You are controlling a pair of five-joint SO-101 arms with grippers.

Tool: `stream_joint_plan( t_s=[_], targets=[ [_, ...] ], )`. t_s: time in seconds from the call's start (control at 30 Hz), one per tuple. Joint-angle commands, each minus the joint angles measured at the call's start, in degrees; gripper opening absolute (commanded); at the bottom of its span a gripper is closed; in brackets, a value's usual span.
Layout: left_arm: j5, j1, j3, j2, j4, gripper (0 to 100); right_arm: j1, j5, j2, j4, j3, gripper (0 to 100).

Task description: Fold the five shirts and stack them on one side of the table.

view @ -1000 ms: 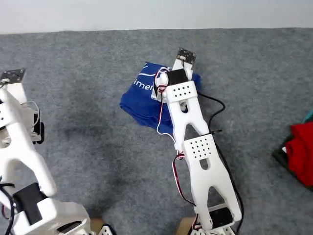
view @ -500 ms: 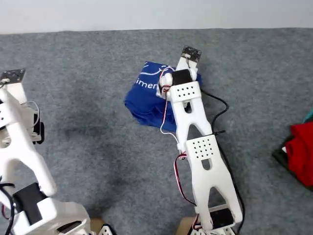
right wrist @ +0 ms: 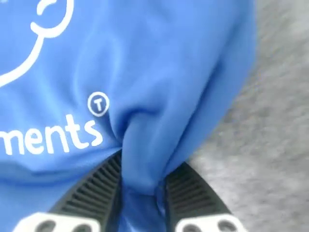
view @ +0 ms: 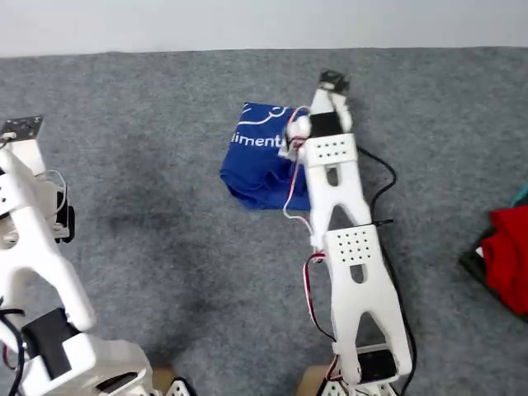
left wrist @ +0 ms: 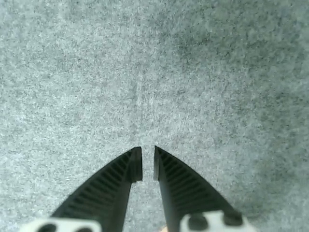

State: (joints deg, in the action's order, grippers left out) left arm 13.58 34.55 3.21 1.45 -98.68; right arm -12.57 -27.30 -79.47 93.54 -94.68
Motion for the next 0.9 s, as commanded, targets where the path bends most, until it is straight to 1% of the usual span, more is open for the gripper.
stream_joint_plan(
  t_s=[0.0,0.2,0.3,0.4,0.53,0.87],
  targets=[
    [0.0,-0.09,-2.07,1.93,0.44,5,3.74,2.55,8.75,1.36,-1.67,0.9],
    [-0.09,-0.09,-2.07,1.93,0.35,5,8.48,2.73,14.9,9.01,-1.67,0.9],
    [-0.18,-0.44,-2.07,1.93,0.44,5,12.26,2.81,17.36,9.27,-1.58,0.8],
    [-0.35,-2.73,-2.07,2.29,0.09,5,16.04,5.27,20.35,9.19,-1.41,0.8],
    [-3.6,-6.07,-2.07,2.11,-0.44,5,20.97,7.12,23.78,9.27,-1.32,0.8],
    [-8.35,-13.19,-1.98,1.93,-0.35,5,30.73,8.88,29.76,9.27,-1.32,0.8]
  ],
)
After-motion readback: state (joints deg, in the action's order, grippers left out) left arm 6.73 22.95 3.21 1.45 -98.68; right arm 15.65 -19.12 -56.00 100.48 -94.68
